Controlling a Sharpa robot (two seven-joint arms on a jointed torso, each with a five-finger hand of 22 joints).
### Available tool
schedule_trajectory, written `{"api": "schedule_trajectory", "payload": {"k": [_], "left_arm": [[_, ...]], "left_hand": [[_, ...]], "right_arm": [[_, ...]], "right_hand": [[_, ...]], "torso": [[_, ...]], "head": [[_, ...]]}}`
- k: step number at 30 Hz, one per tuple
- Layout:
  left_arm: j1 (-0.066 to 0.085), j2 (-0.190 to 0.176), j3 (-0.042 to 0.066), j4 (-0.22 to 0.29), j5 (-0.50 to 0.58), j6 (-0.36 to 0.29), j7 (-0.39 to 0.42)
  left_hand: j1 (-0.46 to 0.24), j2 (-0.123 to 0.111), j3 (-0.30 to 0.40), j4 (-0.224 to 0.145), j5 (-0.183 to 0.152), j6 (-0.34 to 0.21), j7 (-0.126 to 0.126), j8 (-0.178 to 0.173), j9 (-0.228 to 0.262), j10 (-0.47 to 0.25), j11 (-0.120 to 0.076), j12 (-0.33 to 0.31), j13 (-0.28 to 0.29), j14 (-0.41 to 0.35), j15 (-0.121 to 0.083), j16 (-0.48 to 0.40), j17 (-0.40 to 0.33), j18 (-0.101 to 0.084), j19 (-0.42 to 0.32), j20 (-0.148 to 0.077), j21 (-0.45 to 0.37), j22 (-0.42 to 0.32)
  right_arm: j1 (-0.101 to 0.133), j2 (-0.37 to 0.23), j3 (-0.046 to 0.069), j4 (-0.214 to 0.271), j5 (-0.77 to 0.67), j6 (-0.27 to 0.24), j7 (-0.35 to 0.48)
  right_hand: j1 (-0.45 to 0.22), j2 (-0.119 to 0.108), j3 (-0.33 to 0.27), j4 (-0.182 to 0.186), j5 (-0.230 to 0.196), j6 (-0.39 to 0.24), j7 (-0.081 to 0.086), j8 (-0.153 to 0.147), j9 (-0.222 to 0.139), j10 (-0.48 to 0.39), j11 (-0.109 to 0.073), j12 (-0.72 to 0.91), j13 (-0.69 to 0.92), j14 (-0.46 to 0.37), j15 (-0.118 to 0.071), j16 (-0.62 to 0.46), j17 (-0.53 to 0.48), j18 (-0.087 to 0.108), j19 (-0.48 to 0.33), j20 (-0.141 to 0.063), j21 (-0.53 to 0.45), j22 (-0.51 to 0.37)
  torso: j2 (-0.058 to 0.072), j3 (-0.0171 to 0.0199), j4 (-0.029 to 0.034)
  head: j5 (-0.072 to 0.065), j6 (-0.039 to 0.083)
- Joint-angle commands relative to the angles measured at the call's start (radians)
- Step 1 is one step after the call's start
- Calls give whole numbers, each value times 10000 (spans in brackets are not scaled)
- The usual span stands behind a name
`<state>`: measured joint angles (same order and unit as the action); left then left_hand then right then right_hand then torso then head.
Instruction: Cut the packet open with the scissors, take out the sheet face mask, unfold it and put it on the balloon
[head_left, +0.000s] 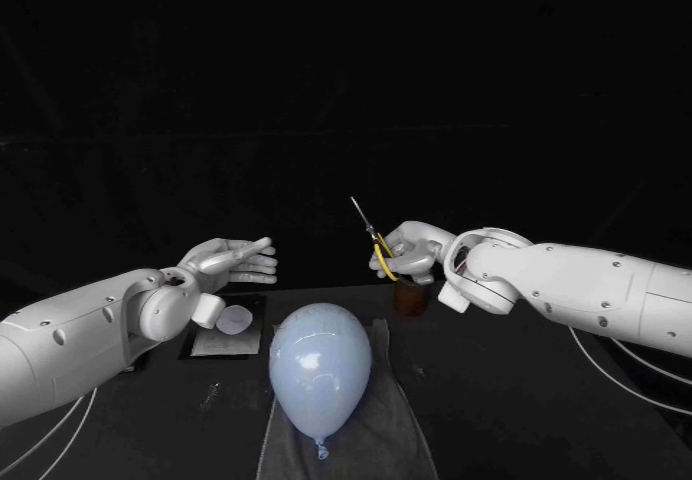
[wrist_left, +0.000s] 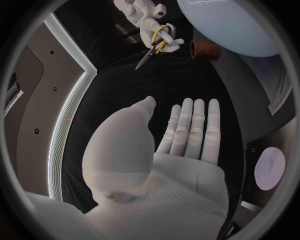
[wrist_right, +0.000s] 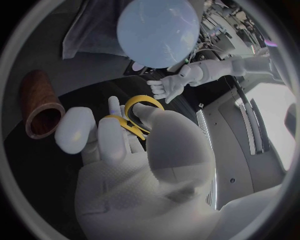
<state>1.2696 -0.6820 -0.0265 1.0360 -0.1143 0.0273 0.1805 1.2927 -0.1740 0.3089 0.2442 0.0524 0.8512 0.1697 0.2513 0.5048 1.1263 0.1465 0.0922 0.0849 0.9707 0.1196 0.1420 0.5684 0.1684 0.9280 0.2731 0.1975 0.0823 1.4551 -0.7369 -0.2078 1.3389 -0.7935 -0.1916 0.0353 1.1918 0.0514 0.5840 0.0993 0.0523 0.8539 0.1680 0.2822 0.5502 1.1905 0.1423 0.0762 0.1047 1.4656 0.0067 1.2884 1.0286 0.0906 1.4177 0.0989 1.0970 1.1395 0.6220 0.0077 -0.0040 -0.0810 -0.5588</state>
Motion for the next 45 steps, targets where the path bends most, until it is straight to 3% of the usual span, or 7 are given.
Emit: {"api": "schedule_trajectory", "payload": {"k": [1,10,20,24,25,34,45], "left_arm": [[1,-235,4,78,68,103,787],[-175,-989,-8,607,-613,16,1315],[-366,-1481,-26,1177,-721,-234,1478],[-405,-1558,-33,1210,-728,-297,1505],[-412,-1572,-34,1215,-729,-302,1507],[-439,-1619,-53,1221,-731,-300,1480],[-448,-1615,-64,1178,-732,-294,1440]], "left_hand": [[263,30,-62,-8,-30,101,-39,-7,-65,155,-36,7,9,245,-50,131,20,179,249,-88,127,37],[642,0,-103,-78,-28,104,37,-137,-175,167,-69,-86,-25,447,-108,237,65,161,436,-195,221,45],[715,-10,-139,-62,-30,76,141,-204,-224,89,-35,-159,-52,393,-84,205,58,155,398,-195,192,18],[722,-9,-142,-60,-29,76,144,-209,-228,75,-29,-168,-56,392,-81,204,58,156,397,-195,191,16],[726,-8,-143,-59,-29,76,145,-211,-230,69,-27,-172,-57,391,-79,204,58,156,397,-195,191,15],[730,-7,-145,-58,-29,77,147,-213,-232,62,-24,-177,-59,390,-77,203,58,156,396,-194,190,14],[734,-12,-155,-53,-30,82,144,-217,-237,54,-19,-183,-61,387,-73,201,58,155,394,-194,189,11]], "right_arm": [[5,-479,17,488,3546,784,1454],[-284,-1626,16,1524,6382,1873,1978],[-1072,-2228,14,1954,7857,2423,2087],[-1464,-2314,15,1966,8140,2550,2101],[-1571,-2331,15,1966,8207,2580,2106],[-2149,-2363,17,1930,8555,2711,2170],[-2303,-2377,18,1881,8629,2746,2032]], "right_hand": [[621,383,1489,-1168,-38,145,-44,37,4,836,-590,52,-12,-17,-94,-52,-36,139,-28,-5,-58,0],[522,-137,1337,-1539,-37,558,-207,130,92,1356,-757,103,8,-2,-228,-48,-43,128,8,-119,-6,75],[340,-390,1140,-1570,-38,559,-196,68,100,1282,-739,-35,-44,31,-228,8,41,118,27,-142,3,94],[3,-940,589,-1534,-49,569,-197,0,103,1209,-726,-109,-83,51,-212,49,83,109,46,-137,14,116],[-284,-1352,256,-1449,-41,537,-170,-75,65,1184,-705,-118,-93,58,-197,70,110,104,51,-129,18,124],[-1178,-2458,-858,-975,-43,498,-126,-460,-170,1088,-649,-99,-127,104,-149,230,321,104,65,-88,-1,139],[-1591,-2636,-1992,-355,-41,572,-226,-468,-171,1384,-748,76,180,83,-230,266,326,139,18,-158,-166,44]], "torso": [[-6,7,-12],[-21,5,-37],[1,7,-14],[-2,4,-26],[-5,7,-25],[-9,23,-22],[-10,4,-22]], "head": [[-44,21],[-129,72],[-216,-13],[-246,-63],[-243,-88],[-271,-169],[-316,-276]]}}
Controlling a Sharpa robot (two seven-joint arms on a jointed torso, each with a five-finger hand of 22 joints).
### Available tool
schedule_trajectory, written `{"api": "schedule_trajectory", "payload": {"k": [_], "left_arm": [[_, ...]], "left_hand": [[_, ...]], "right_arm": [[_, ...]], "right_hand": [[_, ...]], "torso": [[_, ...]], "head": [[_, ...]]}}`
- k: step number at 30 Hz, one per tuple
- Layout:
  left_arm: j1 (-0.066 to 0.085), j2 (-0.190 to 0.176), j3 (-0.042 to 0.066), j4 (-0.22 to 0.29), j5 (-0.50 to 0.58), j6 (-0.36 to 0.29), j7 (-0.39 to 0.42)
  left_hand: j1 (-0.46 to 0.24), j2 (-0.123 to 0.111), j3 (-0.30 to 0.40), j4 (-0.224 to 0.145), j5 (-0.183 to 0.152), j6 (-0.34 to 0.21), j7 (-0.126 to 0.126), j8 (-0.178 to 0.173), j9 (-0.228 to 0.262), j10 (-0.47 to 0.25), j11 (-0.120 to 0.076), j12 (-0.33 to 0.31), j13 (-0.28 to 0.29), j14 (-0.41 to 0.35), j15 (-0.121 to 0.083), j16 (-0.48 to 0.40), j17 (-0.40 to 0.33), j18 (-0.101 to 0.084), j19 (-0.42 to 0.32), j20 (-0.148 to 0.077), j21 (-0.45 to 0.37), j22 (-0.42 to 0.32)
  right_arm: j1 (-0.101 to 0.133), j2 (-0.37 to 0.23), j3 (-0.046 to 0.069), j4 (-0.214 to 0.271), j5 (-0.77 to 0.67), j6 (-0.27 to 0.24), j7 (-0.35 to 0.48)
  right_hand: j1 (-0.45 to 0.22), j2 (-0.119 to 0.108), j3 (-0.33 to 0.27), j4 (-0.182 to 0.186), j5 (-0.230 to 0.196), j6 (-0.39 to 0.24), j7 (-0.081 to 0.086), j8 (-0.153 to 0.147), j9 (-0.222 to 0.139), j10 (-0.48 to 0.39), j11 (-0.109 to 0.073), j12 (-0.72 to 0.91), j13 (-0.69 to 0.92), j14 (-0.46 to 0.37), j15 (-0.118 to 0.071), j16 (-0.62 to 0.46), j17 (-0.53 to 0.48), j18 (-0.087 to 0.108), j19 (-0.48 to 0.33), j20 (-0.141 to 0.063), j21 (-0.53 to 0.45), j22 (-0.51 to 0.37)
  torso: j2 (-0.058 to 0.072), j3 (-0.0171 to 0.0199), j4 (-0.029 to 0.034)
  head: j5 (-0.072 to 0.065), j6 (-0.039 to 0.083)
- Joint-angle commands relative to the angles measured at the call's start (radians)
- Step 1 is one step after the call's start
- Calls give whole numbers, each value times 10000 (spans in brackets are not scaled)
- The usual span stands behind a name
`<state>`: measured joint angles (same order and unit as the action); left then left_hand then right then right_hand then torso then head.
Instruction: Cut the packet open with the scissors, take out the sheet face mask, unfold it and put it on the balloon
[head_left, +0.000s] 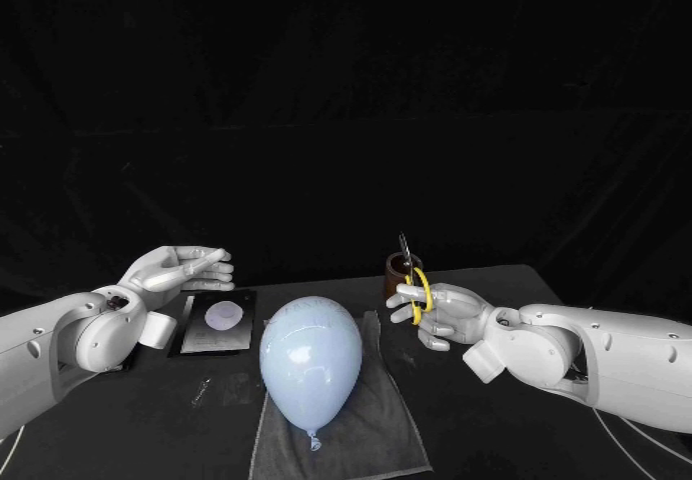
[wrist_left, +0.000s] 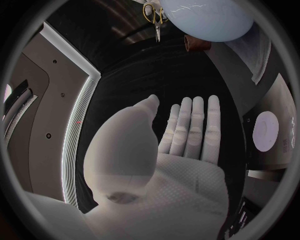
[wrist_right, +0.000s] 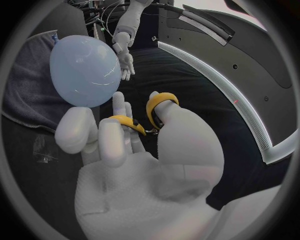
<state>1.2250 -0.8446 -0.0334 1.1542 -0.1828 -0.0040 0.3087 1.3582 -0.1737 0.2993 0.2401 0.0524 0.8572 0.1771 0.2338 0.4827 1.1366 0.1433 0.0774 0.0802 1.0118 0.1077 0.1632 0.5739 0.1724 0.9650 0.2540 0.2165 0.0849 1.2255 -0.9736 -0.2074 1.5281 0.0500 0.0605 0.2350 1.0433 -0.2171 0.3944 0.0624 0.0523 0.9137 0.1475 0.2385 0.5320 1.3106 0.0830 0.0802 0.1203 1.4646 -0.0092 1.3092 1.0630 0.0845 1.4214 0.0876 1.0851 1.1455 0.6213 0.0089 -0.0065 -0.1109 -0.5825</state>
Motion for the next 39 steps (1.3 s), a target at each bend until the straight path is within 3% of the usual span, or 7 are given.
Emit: {"api": "schedule_trajectory", "payload": {"k": [1,8,13,17,22,29,39], "left_arm": [[-2,15,4,-8,-47,21,156],[-6,22,-1,-31,-47,13,139],[-7,10,-3,-36,-47,-6,130],[-8,2,-5,-48,-68,-24,120],[-13,-16,-7,-101,-699,-116,38],[-17,-38,-9,-281,-1951,-379,-103],[-44,-70,-14,-485,-4048,-1454,107]], "left_hand": [[79,-15,-59,-13,-30,23,69,-42,-16,-49,13,-36,-14,-24,46,-10,3,116,25,-2,-2,-15],[81,-16,-61,-12,-30,24,66,-43,-17,-50,14,-37,-15,-26,47,-11,3,116,24,-2,-2,-16],[86,-18,-65,-11,-30,27,59,-44,-19,-49,16,-38,-15,-29,50,-13,3,115,23,-1,-3,-17],[107,-18,-68,-13,-29,39,34,-45,-23,-43,19,-38,-15,-44,56,-22,0,113,15,2,-9,-22],[81,-117,-209,40,-31,-16,-29,-119,-72,-143,89,-103,-44,-205,124,-127,-40,119,3,0,-29,-48],[553,22,-104,-99,-28,-103,-78,-279,-191,-177,47,-109,-71,393,-9,109,41,148,632,-273,249,19],[600,-152,-236,-93,-29,-69,-5,-336,-250,-141,61,-92,-72,114,62,-101,-29,94,428,-206,73,-96]], "right_arm": [[-12,-12,14,-13,189,226,20],[-23,-18,14,-31,141,271,-47],[-25,-14,15,-70,132,315,-72],[-28,0,15,-98,118,384,-38],[-33,6,15,-103,70,510,-71],[-37,18,16,-119,-28,573,-85],[-38,67,17,-191,-213,526,-47]], "right_hand": [[-132,30,-232,82,-43,-29,-23,-24,17,182,-157,39,65,83,-71,43,-49,205,-30,-48,-83,-40],[-209,2,-750,347,-41,-138,11,-44,24,36,-116,-23,195,39,-44,-29,-176,235,-91,-43,-274,-175],[-153,93,-1282,606,-43,-526,206,-217,-30,-632,71,-177,157,-63,103,-182,-441,288,-223,59,-664,-469],[707,570,-1094,319,-41,-282,128,-87,17,-487,3,-46,206,-50,66,-185,-456,303,-196,82,-670,-461],[803,532,-1260,280,-43,-393,178,-180,-32,-647,48,-144,175,-47,84,-200,-483,312,-201,78,-753,-519],[960,655,-1272,234,-41,-329,172,-167,-36,-663,47,-123,162,-36,92,-182,-452,303,-178,95,-727,-489],[966,652,-1280,230,-43,-328,172,-169,-37,-663,47,-123,161,-25,91,-158,-406,292,-159,95,-672,-442]], "torso": [[0,-11,5],[3,-17,13],[0,-14,15],[4,-14,19],[-11,-11,13],[-18,5,13],[-13,-7,17]], "head": [[-25,-51],[-53,-106],[-47,-142],[-39,-136],[38,-160],[1216,-294],[1848,-567]]}}
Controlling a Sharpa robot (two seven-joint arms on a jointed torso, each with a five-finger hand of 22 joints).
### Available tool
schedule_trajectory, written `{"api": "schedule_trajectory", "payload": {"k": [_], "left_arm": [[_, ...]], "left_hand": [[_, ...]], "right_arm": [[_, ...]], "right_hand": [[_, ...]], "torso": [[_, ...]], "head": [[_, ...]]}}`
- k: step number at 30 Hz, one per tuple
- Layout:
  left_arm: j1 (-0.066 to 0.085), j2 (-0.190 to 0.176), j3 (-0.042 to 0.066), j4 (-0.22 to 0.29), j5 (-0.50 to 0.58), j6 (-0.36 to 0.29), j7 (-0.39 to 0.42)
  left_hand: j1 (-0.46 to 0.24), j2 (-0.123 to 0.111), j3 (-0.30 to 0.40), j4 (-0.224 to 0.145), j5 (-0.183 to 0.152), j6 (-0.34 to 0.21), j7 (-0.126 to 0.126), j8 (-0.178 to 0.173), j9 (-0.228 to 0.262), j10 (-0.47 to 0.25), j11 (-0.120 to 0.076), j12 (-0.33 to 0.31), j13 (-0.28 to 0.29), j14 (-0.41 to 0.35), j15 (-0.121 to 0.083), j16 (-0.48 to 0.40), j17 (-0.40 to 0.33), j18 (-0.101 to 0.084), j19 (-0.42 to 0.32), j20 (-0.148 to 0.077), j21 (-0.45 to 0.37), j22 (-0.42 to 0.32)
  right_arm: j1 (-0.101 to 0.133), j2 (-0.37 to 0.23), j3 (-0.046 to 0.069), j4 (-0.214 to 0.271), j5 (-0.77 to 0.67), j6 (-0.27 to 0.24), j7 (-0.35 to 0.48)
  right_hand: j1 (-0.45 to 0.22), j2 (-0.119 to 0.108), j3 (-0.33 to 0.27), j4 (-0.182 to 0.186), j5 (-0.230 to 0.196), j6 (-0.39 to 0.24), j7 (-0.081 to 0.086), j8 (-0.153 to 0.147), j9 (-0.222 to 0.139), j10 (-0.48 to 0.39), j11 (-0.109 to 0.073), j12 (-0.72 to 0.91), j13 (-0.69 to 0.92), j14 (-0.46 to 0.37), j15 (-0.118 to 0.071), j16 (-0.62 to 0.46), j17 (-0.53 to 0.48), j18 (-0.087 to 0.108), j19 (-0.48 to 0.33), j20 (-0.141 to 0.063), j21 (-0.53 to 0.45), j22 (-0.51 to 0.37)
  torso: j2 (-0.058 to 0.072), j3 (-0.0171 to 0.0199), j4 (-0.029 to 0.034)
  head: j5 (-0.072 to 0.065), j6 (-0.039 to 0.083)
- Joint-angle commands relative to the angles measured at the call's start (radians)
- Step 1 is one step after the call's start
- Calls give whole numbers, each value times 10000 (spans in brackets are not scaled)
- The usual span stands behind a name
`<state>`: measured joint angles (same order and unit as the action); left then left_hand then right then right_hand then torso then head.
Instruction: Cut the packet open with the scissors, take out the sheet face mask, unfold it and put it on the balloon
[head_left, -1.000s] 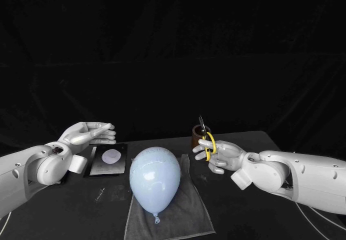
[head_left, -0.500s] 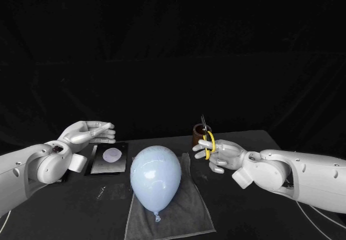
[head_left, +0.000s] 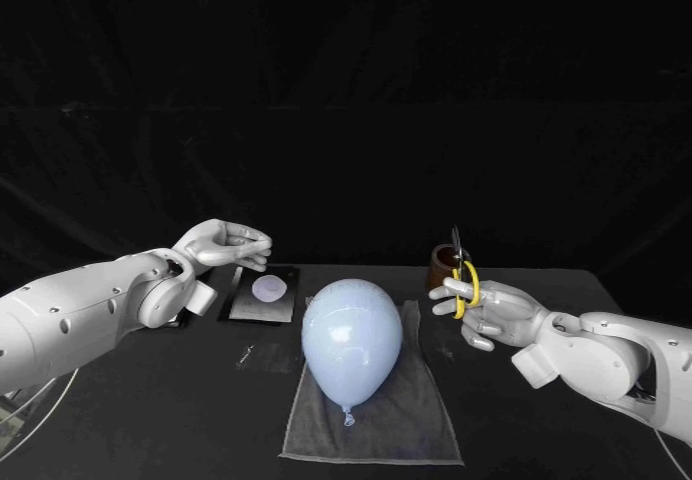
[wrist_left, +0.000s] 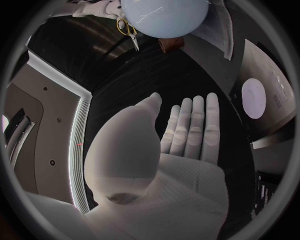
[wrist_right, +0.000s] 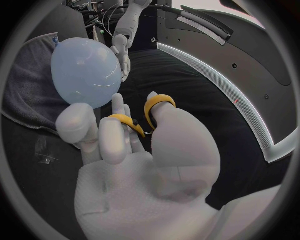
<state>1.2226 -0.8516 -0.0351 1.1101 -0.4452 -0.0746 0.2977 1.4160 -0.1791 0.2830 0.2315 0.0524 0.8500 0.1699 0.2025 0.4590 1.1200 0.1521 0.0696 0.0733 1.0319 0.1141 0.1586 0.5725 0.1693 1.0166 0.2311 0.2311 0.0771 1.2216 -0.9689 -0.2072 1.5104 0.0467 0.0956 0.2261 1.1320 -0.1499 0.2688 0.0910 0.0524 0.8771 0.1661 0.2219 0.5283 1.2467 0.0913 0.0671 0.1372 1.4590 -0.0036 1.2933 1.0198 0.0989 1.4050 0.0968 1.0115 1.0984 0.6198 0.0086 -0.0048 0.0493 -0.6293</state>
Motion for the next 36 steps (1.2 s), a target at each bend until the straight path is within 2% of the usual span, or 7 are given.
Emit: {"api": "schedule_trajectory", "payload": {"k": [1,9,13,17,21,27,36], "left_arm": [[-35,1,2,-60,-1567,-916,220],[-181,73,-46,-255,-2234,-2296,-205],[-207,164,-108,-370,-2572,-2842,-1204],[-215,270,-134,-402,-2782,-3341,-2485],[-218,460,-146,-522,-3141,-3350,-3598],[-219,813,-153,-686,-4121,-2836,-4922],[-209,1398,-158,-1146,-5681,-2360,-5803]], "left_hand": [[32,-110,-86,-5,-29,4,71,-29,-19,23,-22,-15,-4,-116,6,-76,-21,124,-122,39,-94,-29],[-31,-227,-683,209,-33,-400,627,-292,-146,-547,266,-46,-55,-635,259,-340,-133,129,-588,284,-378,-97],[84,-21,-2012,585,-26,-718,682,-389,-168,-1121,342,20,-47,-1007,387,-343,-200,146,-689,357,-445,-77],[-184,351,-3162,617,-34,-705,505,-282,-101,-790,152,516,127,-401,149,211,-6,174,-38,80,-119,41],[-257,309,-3565,636,-20,-824,577,-291,-90,-924,207,619,152,-357,134,321,46,159,74,34,-100,18],[-1753,-36,-4024,686,-1,-982,550,787,525,-879,50,2064,948,676,-183,1648,928,138,1154,-404,458,199],[-2004,-323,-4203,714,2,-2341,623,2903,1824,-2657,96,4941,2832,-182,-124,2921,2074,84,1045,-373,595,244]], "right_arm": [[1,22,14,-14,-196,172,44],[1,34,16,-41,-333,136,63],[1,48,16,-62,-404,101,72],[1,65,16,-86,-464,73,78],[1,71,16,-108,-460,94,84],[0,49,17,-120,-420,104,87],[0,50,17,-133,-416,79,83]], "right_hand": [[85,-17,-25,-58,-43,41,-15,-3,-1,-22,-37,9,-8,31,34,0,23,147,7,4,69,34],[108,1,-27,-66,-42,62,-22,4,0,-2,-44,19,-5,39,31,12,37,144,18,3,88,50],[119,12,-30,-68,-42,75,-26,8,0,11,-48,25,-4,45,29,21,53,146,20,2,82,45],[122,15,-32,-69,-42,80,-27,9,0,16,-49,27,-3,40,28,7,22,151,14,2,59,26],[122,15,-32,-69,-42,80,-27,9,0,16,-49,27,-3,40,28,7,22,151,14,2,59,26],[125,31,-38,-65,-42,95,-32,13,0,32,-54,34,-1,55,24,41,85,138,37,1,128,85],[129,41,-41,-64,-43,104,-35,16,0,41,-57,38,0,64,22,60,117,131,49,0,159,112]], "torso": [[1,-4,2],[11,-20,9],[13,-19,18],[7,-18,7],[16,-17,7],[18,-28,-14],[16,-16,-20]], "head": [[311,-131],[795,-292],[1021,-342],[1232,-399],[1282,-444],[1427,-449],[1642,-536]]}}
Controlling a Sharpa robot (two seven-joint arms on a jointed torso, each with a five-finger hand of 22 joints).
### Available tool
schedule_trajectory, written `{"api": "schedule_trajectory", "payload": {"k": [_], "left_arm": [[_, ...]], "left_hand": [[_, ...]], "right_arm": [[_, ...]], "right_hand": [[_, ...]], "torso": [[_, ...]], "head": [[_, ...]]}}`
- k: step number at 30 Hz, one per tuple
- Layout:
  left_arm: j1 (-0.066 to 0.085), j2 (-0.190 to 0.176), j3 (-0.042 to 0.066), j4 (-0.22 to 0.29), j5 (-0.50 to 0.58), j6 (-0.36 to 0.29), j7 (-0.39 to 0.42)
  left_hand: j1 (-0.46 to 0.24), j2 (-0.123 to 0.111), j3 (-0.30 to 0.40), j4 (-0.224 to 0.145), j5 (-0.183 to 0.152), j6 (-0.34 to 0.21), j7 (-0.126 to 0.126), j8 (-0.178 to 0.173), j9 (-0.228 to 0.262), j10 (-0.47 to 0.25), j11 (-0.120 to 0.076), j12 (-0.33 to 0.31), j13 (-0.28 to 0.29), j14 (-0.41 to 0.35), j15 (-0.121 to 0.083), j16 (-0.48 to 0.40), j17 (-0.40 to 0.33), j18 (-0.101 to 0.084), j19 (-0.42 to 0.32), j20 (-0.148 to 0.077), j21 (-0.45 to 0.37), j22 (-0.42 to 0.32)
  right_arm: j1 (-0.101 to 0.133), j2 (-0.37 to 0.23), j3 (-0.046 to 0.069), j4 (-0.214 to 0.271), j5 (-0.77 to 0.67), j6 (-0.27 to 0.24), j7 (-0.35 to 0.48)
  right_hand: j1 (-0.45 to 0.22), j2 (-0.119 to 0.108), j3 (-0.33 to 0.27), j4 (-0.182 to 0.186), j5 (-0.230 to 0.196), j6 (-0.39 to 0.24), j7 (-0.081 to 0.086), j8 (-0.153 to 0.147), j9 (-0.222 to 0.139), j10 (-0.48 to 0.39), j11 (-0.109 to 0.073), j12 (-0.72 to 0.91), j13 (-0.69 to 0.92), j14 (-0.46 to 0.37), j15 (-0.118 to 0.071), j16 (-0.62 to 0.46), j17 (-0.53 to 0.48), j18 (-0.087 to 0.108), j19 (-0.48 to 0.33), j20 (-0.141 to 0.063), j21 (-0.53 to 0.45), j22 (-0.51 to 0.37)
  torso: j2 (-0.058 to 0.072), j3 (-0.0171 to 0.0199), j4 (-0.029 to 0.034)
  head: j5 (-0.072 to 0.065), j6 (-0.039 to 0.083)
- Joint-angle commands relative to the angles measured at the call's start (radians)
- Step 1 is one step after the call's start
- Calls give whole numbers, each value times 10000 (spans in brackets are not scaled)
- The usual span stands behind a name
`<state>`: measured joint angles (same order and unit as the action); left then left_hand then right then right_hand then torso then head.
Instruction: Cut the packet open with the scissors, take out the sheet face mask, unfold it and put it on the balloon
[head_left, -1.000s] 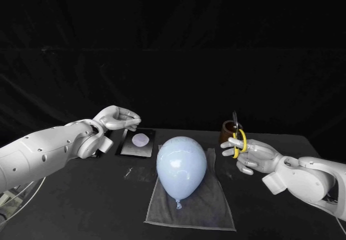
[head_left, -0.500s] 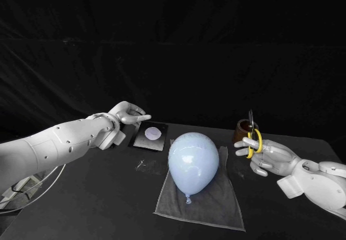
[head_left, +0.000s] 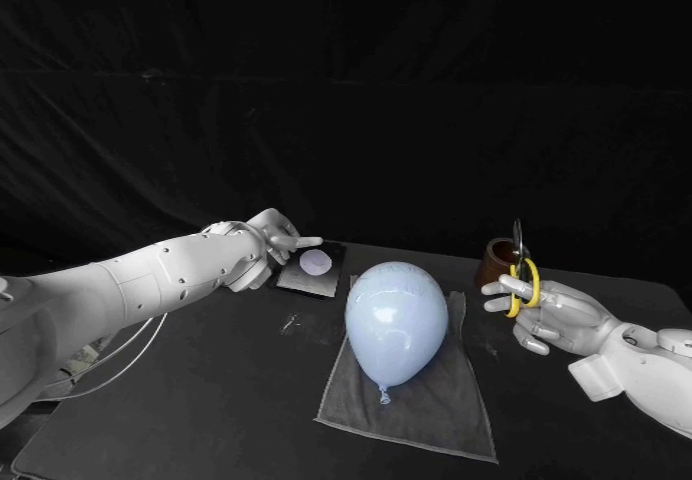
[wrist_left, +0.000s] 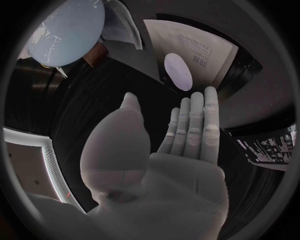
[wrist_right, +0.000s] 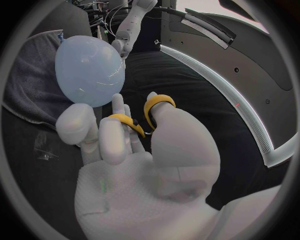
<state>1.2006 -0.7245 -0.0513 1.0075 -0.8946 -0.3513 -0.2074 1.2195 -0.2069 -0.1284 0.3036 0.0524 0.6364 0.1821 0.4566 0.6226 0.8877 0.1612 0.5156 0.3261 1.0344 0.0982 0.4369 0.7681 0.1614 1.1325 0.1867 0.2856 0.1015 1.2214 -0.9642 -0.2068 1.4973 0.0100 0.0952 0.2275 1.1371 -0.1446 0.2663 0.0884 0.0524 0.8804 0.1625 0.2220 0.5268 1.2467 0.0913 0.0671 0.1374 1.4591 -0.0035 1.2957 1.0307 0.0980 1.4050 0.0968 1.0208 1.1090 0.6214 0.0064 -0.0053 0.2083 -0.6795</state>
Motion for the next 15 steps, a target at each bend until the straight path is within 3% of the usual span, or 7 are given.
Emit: {"api": "schedule_trajectory", "payload": {"k": [1,2,4,7,11,15], "left_arm": [[13,165,4,-159,-1267,422,-777],[16,227,1,-221,-1412,447,-813],[19,320,-7,-308,-1722,484,-862],[25,457,-20,-434,-2317,477,-949],[28,566,-23,-548,-2685,415,-1197],[30,625,-24,-635,-2869,463,-1515]], "left_hand": [[-36,-4,-74,-24,11,-225,491,433,221,-383,31,568,355,-250,48,159,131,176,-135,64,47,-1],[-48,-18,-97,-18,9,-395,512,698,339,-630,49,925,564,-381,76,280,196,186,-192,82,57,4],[-99,-99,-153,-28,18,-454,515,864,405,-707,51,1153,685,-392,69,386,241,188,-188,89,87,19],[-216,-85,-150,-30,7,-698,458,1531,650,-982,-7,2080,1169,-329,1,1006,528,195,-44,27,341,149],[-234,-57,-126,-33,6,-908,437,2043,794,-1252,-34,2723,1483,-438,-20,1530,774,178,-47,-21,562,280],[-374,-188,-236,-29,8,-1086,423,2406,903,-1463,-38,3079,1643,-566,-26,1871,926,166,-97,-38,713,379]], "right_arm": [[2,2,13,-3,-49,80,69],[2,0,13,-5,-50,74,67],[2,-7,13,-8,-66,64,66],[2,-24,13,-13,-89,35,65],[2,-30,14,-15,-102,26,63],[2,-31,14,-21,-111,27,61]], "right_hand": [[78,-12,-16,-38,-43,71,1,16,15,42,-57,38,-2,63,21,35,8,140,49,0,67,6],[78,-12,-16,-38,-43,71,1,16,15,42,-57,38,-2,63,21,35,8,140,49,0,67,6],[81,-4,-19,-37,-43,78,-2,17,15,49,-60,40,-1,61,19,26,-14,144,46,-1,53,-6],[81,-4,-19,-37,-43,78,-2,17,15,49,-60,40,-1,61,19,26,-14,144,46,-1,53,-6],[81,-4,-19,-37,-43,78,-2,17,15,49,-60,40,-1,61,19,26,-14,144,46,-1,53,-6],[83,7,-20,-34,-43,84,-4,19,14,55,-62,43,-1,61,18,24,-20,146,44,-2,40,-16]], "torso": [[2,7,-15],[1,7,-16],[-4,10,-11],[-3,5,-6],[-6,9,-10],[5,10,-14]], "head": [[52,-40],[56,-48],[66,-67],[49,-62],[55,-78],[52,-77]]}}
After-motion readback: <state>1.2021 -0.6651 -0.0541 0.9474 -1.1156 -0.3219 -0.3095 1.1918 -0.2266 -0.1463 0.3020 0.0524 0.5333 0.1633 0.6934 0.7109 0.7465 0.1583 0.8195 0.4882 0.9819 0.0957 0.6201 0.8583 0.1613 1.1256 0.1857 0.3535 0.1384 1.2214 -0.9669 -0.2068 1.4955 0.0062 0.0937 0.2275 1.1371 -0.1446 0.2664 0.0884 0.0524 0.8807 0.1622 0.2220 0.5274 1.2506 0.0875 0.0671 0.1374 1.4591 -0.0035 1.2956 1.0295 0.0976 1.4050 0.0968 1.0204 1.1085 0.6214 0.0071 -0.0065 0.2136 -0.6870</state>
